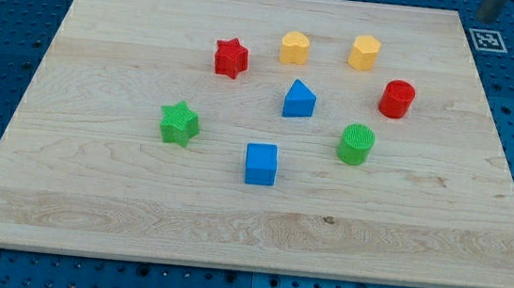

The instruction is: Move the yellow hexagon to the right of the yellow heart

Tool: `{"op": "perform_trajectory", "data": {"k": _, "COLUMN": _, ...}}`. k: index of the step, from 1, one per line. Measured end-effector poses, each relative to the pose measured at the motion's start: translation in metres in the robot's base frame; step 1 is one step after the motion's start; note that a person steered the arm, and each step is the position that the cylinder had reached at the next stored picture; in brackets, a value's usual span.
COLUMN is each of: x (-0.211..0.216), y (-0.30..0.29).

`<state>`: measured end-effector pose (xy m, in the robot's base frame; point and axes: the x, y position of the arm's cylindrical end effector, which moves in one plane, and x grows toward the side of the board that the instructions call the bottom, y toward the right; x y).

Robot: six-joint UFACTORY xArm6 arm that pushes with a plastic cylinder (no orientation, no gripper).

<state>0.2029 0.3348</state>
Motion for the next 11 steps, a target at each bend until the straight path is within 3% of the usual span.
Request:
{"op": "perform_trajectory", "data": {"k": 1, "x": 0.012, "y": 0.000}}
{"op": "perform_trajectory", "data": {"k": 2, "x": 0.061, "y": -0.004}}
{"op": "perform_trajectory", "data": {"k": 3, "x": 0.096, "y": -0.056}}
{"op": "perform_trajectory", "data": {"k": 9, "x": 0.120, "y": -0.081}}
{"op": "perform_trajectory", "data": {"k": 11, "x": 0.113, "y": -0.217}}
